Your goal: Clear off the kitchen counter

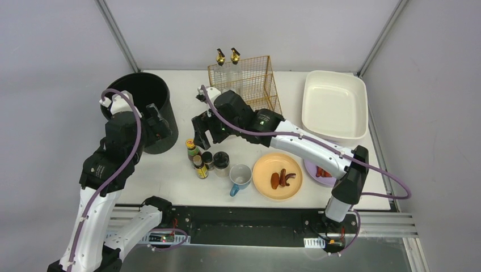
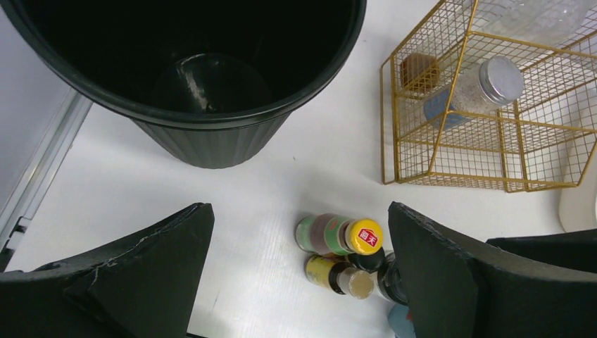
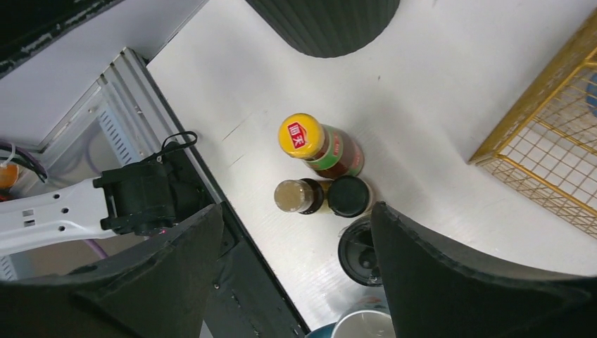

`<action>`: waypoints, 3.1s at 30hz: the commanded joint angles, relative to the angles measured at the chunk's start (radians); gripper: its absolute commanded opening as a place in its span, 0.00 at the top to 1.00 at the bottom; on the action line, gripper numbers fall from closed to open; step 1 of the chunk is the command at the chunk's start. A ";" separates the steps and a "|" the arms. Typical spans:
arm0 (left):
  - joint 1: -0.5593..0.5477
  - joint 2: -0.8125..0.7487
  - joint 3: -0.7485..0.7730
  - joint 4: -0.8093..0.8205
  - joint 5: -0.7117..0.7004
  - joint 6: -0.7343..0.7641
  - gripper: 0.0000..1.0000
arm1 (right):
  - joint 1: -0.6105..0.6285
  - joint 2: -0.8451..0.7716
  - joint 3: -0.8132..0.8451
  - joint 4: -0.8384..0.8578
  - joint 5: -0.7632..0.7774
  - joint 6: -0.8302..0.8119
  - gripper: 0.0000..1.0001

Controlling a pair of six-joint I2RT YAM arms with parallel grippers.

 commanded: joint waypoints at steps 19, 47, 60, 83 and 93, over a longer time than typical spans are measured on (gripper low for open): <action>0.006 -0.086 -0.008 -0.027 -0.038 -0.019 0.00 | 0.083 0.233 0.158 0.042 0.125 -0.012 0.22; 0.007 -0.093 -0.024 -0.027 -0.038 0.002 0.01 | 0.111 0.338 0.234 0.032 0.232 -0.046 0.83; 0.007 -0.098 -0.025 -0.027 -0.046 0.004 0.01 | 0.106 0.245 0.295 0.084 0.304 -0.083 1.00; 0.007 -0.052 -0.011 -0.008 -0.023 0.006 0.00 | -0.161 -0.004 0.423 0.027 0.371 -0.170 1.00; 0.007 -0.040 -0.020 0.003 -0.021 0.004 0.00 | -0.332 0.020 0.456 0.067 0.348 -0.180 1.00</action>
